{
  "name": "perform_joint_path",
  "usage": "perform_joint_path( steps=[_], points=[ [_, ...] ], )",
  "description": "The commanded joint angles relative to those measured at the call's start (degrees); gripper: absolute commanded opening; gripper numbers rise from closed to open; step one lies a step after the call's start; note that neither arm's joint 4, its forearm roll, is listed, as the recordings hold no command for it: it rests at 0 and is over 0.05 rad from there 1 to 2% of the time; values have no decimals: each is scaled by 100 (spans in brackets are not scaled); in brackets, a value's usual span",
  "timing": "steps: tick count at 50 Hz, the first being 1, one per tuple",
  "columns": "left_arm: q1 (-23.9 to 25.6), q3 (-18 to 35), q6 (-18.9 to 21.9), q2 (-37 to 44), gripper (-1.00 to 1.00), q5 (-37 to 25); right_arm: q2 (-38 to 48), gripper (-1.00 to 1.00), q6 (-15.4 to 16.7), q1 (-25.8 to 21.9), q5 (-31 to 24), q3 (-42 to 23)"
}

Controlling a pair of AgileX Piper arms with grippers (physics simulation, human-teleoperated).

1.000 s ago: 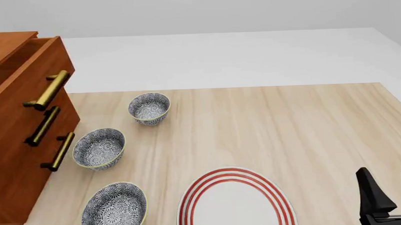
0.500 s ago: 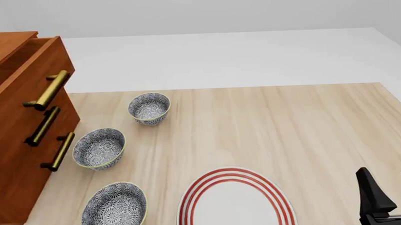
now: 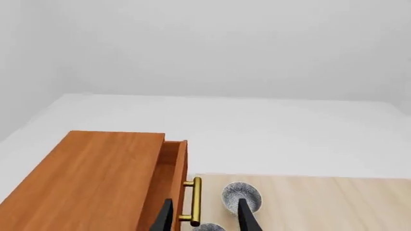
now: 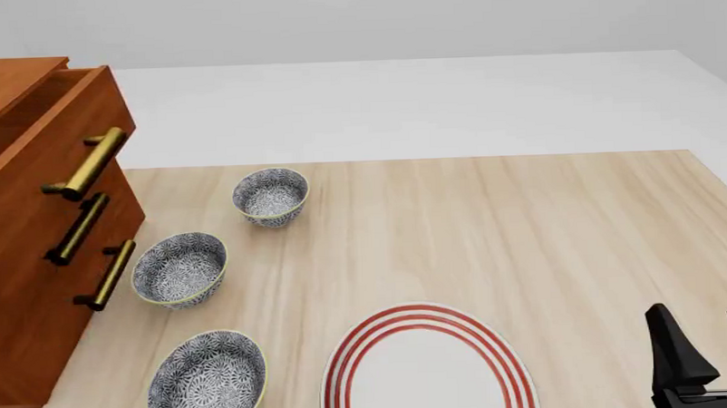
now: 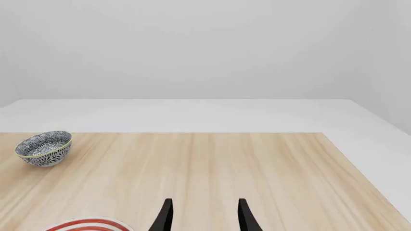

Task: Open the top drawer of the cabinet.

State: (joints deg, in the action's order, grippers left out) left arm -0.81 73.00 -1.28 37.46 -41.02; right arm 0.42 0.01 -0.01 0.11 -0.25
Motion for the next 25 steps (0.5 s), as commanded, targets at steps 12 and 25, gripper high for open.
perform_joint_path(
  steps=[12,25],
  points=[
    [68,257,-637,418,100,-428,-1,100,-1,0,0,0],
    [102,277,-833,600,100,-522,0,100,-1,1,0,0]
  ],
)
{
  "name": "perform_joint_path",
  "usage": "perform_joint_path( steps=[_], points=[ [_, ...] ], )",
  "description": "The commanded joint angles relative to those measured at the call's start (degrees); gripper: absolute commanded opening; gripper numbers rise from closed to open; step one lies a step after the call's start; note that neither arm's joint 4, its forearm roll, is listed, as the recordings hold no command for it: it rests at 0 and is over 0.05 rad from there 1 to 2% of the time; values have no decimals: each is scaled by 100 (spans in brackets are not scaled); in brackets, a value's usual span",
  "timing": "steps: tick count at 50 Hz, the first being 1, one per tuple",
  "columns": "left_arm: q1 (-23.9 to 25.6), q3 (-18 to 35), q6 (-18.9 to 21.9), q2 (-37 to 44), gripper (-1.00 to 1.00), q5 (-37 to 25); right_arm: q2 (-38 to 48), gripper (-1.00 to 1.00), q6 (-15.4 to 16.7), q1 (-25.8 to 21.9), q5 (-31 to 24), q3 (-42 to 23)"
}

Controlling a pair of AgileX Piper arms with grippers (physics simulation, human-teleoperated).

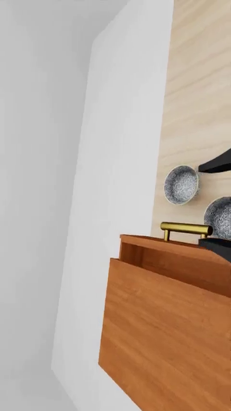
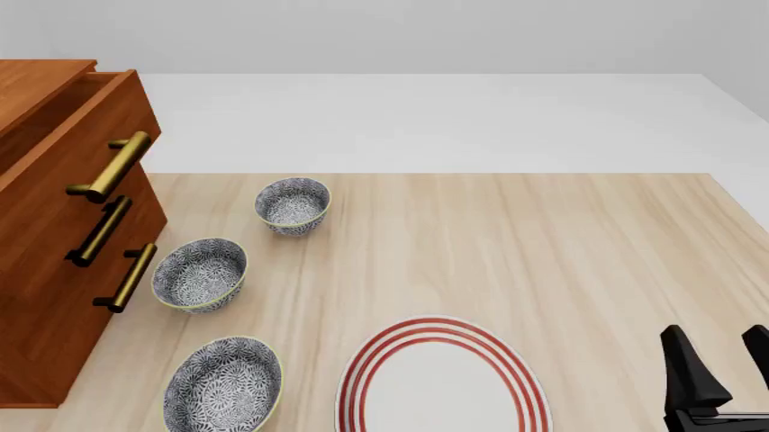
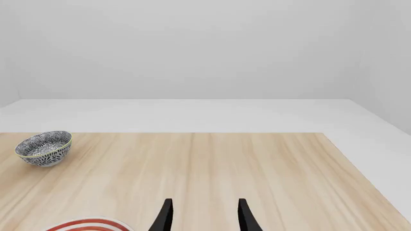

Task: Open the top drawer of the cabinet.

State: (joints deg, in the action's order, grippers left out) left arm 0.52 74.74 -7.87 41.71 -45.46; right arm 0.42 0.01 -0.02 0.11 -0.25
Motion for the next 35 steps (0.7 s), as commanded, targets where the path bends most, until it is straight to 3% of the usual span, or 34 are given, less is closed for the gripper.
perform_joint_path(
  steps=[1,12,35],
  points=[
    [-39,100,-175,184,100,-79,-1,100,0,0,0,0],
    [-208,47,-321,304,100,-7,0,100,1,0,0,0],
    [-441,-367,-191,493,100,247,0,100,-1,-1,0,0]
  ],
)
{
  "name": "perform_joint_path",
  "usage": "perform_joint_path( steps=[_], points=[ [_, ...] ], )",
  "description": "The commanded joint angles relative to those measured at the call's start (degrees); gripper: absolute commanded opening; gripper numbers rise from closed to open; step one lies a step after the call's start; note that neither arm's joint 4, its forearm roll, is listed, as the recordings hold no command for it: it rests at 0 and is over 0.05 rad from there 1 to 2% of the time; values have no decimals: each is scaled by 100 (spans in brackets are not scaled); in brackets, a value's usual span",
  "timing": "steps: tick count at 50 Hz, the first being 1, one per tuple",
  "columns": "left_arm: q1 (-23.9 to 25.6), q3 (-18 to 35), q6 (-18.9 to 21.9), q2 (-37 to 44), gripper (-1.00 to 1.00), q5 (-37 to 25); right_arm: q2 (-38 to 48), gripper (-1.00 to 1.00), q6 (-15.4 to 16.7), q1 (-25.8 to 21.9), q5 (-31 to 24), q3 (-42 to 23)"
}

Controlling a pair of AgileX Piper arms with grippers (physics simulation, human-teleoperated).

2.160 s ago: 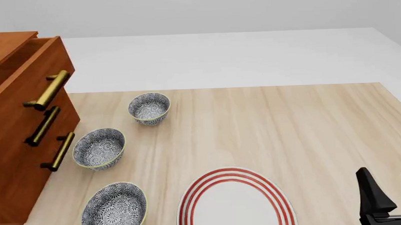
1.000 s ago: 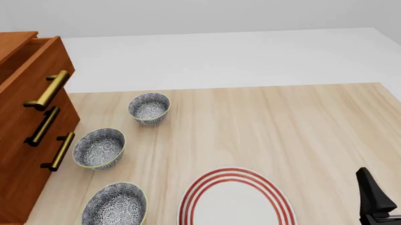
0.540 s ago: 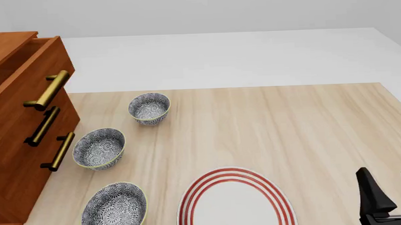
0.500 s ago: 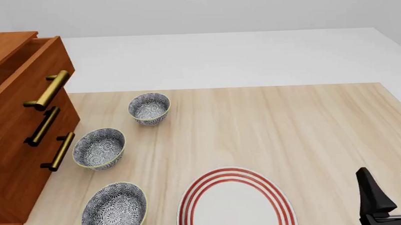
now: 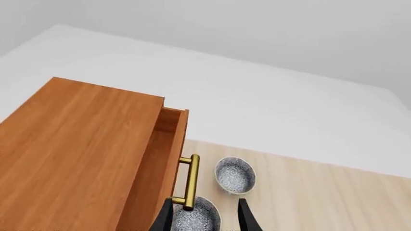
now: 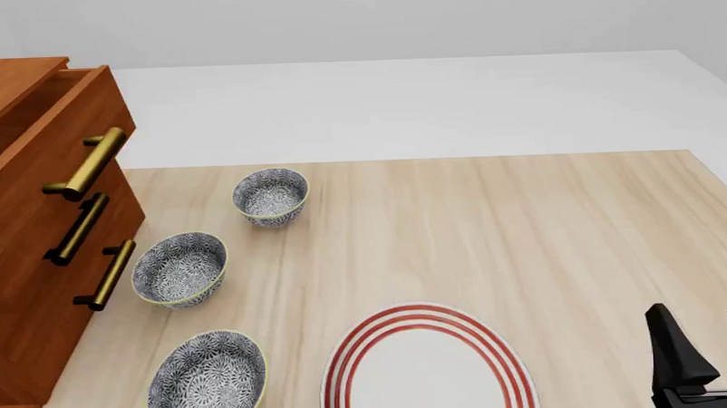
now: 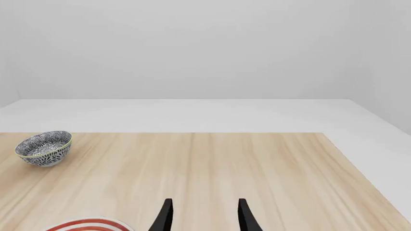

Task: Open the top drawer of the cabinet.

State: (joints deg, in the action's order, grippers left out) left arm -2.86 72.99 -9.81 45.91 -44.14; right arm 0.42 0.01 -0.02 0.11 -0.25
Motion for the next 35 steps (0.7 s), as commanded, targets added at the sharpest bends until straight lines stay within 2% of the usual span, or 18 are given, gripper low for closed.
perform_joint_path(
  steps=[1,18,35],
  points=[
    [-107,-216,12,70,100,133,0,100,-1,1,0,0],
    [-185,-493,-41,143,100,385,2,100,-1,-1,0,0],
    [-406,-720,187,267,100,644,1,100,0,0,0,0]
  ],
)
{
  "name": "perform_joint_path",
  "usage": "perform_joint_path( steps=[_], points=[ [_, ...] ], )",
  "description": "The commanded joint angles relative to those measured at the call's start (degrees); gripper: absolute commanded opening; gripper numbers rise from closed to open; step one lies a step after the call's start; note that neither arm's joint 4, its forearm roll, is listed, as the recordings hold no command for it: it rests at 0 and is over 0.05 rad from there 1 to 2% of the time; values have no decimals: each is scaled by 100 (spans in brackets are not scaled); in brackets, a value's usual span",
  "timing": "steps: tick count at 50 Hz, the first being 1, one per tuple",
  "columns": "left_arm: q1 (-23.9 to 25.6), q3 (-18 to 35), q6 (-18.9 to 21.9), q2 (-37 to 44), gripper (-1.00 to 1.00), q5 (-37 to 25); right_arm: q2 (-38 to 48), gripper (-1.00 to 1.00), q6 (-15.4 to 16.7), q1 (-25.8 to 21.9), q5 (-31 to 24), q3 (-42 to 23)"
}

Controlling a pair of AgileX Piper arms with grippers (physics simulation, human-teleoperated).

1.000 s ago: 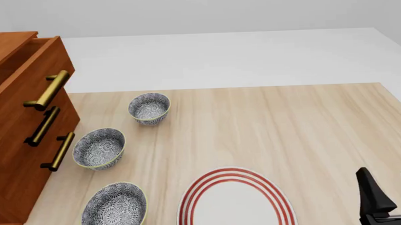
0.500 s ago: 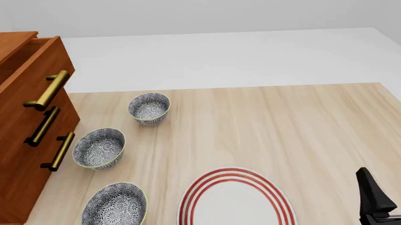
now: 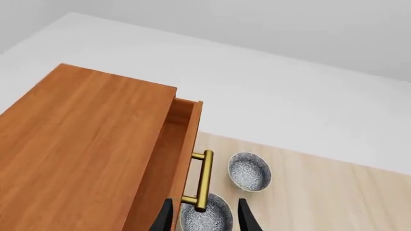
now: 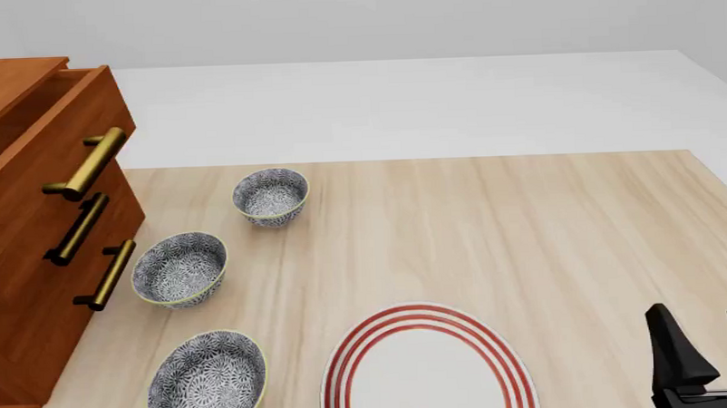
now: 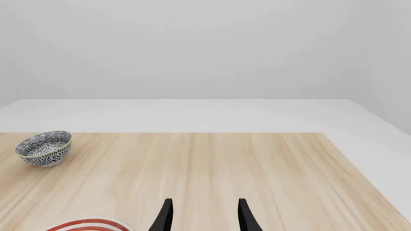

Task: Open the top drawer of the cabinet.

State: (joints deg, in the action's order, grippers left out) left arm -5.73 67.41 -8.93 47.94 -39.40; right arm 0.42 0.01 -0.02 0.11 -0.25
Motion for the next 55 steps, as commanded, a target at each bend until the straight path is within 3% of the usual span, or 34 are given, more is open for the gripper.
perform_joint_path(
  steps=[1,55],
  points=[
    [-125,-190,111,70,100,193,0,100,1,0,0,0],
    [-284,-600,294,383,100,608,0,100,0,0,0,0]
  ],
)
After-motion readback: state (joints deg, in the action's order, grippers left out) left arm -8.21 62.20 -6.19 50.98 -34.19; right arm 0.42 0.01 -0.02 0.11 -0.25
